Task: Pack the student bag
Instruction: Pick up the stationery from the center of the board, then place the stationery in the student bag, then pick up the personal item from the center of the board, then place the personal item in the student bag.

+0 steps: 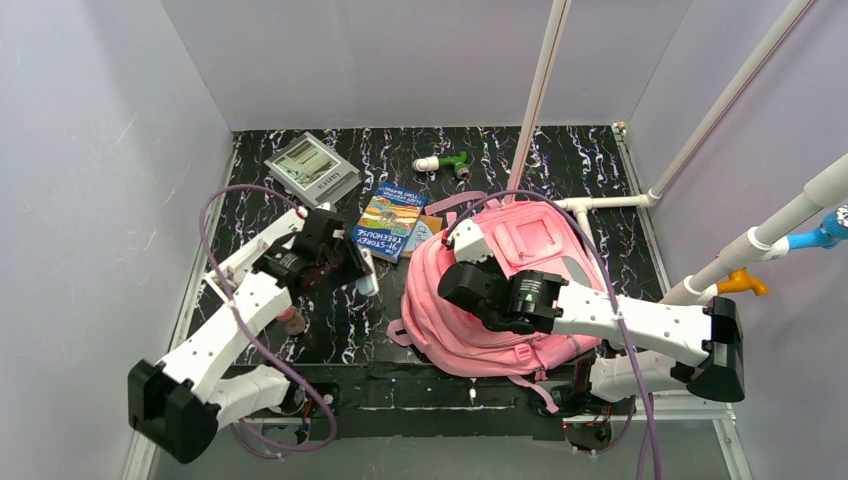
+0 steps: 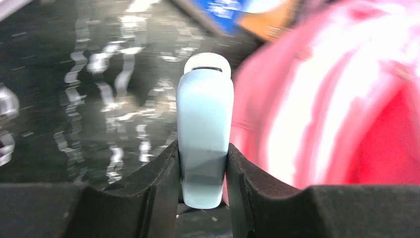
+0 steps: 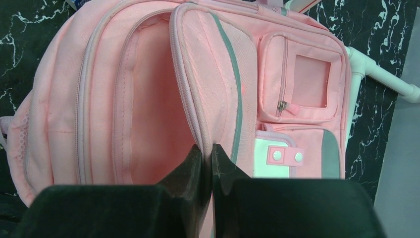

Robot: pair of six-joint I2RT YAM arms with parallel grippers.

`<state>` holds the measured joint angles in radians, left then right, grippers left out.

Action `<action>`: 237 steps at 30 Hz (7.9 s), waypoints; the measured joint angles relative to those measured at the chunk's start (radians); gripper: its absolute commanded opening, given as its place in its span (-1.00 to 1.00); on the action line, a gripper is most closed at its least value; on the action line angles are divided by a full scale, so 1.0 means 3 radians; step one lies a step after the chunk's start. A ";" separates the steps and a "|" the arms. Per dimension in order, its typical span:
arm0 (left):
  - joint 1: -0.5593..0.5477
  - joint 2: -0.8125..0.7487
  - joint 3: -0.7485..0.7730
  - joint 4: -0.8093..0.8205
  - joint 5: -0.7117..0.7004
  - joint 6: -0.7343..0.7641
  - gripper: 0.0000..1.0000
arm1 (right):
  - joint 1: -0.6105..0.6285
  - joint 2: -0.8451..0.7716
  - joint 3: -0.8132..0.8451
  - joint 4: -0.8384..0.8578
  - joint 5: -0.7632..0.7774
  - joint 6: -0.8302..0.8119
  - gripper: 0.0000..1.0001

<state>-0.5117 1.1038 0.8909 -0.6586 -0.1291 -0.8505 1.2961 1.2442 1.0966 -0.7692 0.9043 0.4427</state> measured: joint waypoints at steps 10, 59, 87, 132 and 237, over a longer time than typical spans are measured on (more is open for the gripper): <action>0.0008 -0.0912 -0.0802 0.2327 0.2238 -0.0114 -1.00 | -0.0003 -0.0360 -0.0264 0.0328 -0.0113 -0.0005 -0.97; -0.0938 0.1709 -0.0278 0.4023 0.1245 -0.1825 -1.00 | -0.0066 -0.0570 -0.0379 0.0641 -0.0134 0.0164 -0.97; -0.0916 0.1082 -0.0476 0.3555 0.1400 -0.1255 -0.18 | -0.0029 -0.0815 -0.0379 0.0557 -0.0122 0.0256 -0.97; -0.1047 -0.0492 0.0749 -0.0280 -0.0150 0.0912 0.78 | -0.0031 -0.0743 -0.0546 0.0807 -0.0125 0.0167 -0.97; -0.0408 0.1535 0.0919 0.0835 0.2962 0.0376 -1.00 | -0.0069 -0.0702 -0.0546 0.0882 -0.0359 0.0022 -0.97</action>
<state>-0.6342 1.5642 1.1667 -0.4080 0.7593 -0.7376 1.2755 1.0336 0.9329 -0.5045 0.7967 0.4492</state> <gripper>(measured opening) 0.450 0.146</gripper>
